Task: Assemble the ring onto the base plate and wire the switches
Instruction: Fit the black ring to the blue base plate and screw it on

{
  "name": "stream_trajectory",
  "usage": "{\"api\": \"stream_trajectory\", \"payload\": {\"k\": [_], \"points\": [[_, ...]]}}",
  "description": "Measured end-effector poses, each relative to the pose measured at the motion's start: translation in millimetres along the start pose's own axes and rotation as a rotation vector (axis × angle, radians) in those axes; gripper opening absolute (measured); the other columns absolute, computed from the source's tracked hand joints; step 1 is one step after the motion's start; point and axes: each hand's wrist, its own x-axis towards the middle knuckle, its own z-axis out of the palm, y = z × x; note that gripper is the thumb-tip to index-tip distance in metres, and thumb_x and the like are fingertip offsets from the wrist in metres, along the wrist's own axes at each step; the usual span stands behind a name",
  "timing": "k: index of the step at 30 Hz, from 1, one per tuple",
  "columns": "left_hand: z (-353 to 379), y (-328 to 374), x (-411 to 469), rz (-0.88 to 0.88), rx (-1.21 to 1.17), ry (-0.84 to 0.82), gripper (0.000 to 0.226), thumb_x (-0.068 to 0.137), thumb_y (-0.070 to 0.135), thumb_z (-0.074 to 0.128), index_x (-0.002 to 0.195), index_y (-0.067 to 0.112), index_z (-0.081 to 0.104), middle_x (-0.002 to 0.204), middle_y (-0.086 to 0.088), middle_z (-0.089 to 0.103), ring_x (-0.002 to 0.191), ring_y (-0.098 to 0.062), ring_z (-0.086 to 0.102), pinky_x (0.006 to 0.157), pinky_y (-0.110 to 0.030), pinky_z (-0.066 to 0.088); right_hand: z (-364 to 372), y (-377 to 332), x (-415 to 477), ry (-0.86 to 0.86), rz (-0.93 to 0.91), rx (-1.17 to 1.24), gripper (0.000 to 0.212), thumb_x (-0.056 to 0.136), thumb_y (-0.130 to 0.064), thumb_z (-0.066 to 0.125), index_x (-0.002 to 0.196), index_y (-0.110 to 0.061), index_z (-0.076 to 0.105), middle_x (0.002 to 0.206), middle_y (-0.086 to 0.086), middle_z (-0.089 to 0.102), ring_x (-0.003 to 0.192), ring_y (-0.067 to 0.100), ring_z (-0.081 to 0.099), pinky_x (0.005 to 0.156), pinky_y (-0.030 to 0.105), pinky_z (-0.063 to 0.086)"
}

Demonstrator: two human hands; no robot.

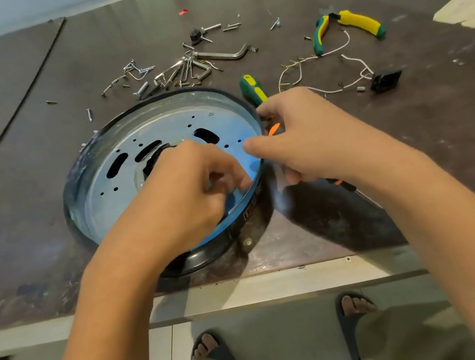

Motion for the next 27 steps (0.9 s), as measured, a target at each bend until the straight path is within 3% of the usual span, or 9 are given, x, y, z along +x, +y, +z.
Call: {"api": "stream_trajectory", "payload": {"k": [2, 5, 7, 10, 15, 20, 27], "points": [[-0.4, -0.8, -0.5, -0.001, -0.030, -0.006, 0.038, 0.089, -0.002, 0.058, 0.100, 0.032, 0.071, 0.085, 0.016, 0.068, 0.087, -0.006, 0.063, 0.087, -0.037, 0.054, 3.0, 3.1, 1.7, -0.039, 0.031, 0.029, 0.035, 0.091, -0.027, 0.063, 0.116, -0.004, 0.057, 0.056, 0.007, 0.061, 0.037, 0.017, 0.063, 0.034, 0.021, 0.042], [-1.3, -3.8, 0.9, -0.029, -0.096, 0.027, 0.030, 0.093, 0.009, 0.058, 0.113, 0.029, 0.068, 0.087, 0.016, 0.069, 0.089, -0.004, 0.065, 0.090, -0.036, 0.054, 2.4, 4.1, 3.1, -0.051, 0.024, 0.041, 0.038, 0.093, -0.034, 0.062, 0.123, -0.013, 0.052, 0.060, 0.004, 0.062, 0.038, 0.014, 0.063, 0.035, 0.021, 0.043], [0.0, -5.5, 2.4, -0.022, -0.084, 0.035, 0.016, 0.093, 0.027, 0.063, 0.106, 0.029, 0.071, 0.088, 0.010, 0.071, 0.085, -0.007, 0.066, 0.085, -0.038, 0.055, 1.8, 5.2, 3.1, -0.076, 0.020, 0.031, 0.032, 0.095, -0.035, 0.060, 0.119, -0.016, 0.051, 0.060, 0.004, 0.063, 0.038, 0.013, 0.063, 0.036, 0.021, 0.043], [3.0, -6.1, 3.4, -0.027, -0.003, 0.014, 0.013, 0.090, 0.039, 0.064, 0.090, 0.030, 0.073, 0.080, 0.008, 0.071, 0.075, -0.007, 0.064, 0.072, -0.036, 0.054, 2.2, 6.0, 3.5, -0.085, 0.019, 0.032, 0.029, 0.096, -0.035, 0.059, 0.116, -0.015, 0.055, 0.057, 0.004, 0.060, 0.035, 0.013, 0.060, 0.036, 0.021, 0.042], [3.8, -7.3, 5.2, -0.076, 0.034, -0.009, 0.021, 0.091, 0.044, 0.062, 0.085, 0.026, 0.070, 0.074, 0.007, 0.069, 0.069, -0.008, 0.061, 0.064, -0.030, 0.049, 2.5, 5.9, 3.7, -0.085, 0.011, 0.036, 0.027, 0.096, -0.033, 0.059, 0.117, -0.017, 0.057, 0.057, 0.002, 0.058, 0.032, 0.011, 0.056, 0.034, 0.019, 0.039], [7.2, -3.3, 8.1, -0.088, 0.118, 0.011, 0.031, 0.093, 0.047, 0.058, 0.074, 0.023, 0.065, 0.059, 0.004, 0.056, 0.054, -0.009, 0.047, 0.052, -0.028, 0.029, 3.1, 6.2, 4.6, -0.081, -0.001, 0.042, 0.023, 0.096, -0.031, 0.058, 0.111, -0.014, 0.059, 0.049, 0.002, 0.056, 0.029, 0.011, 0.052, 0.032, 0.018, 0.035], [9.4, -3.2, 10.0, -0.092, 0.095, 0.017, 0.036, 0.093, 0.048, 0.058, 0.069, 0.021, 0.063, 0.057, 0.003, 0.055, 0.053, -0.010, 0.048, 0.051, -0.028, 0.030, 4.4, 5.7, 4.5, -0.088, -0.002, 0.059, 0.020, 0.096, -0.029, 0.057, 0.108, -0.013, 0.058, 0.061, 0.010, 0.061, 0.035, 0.015, 0.058, 0.034, 0.020, 0.037]]}}
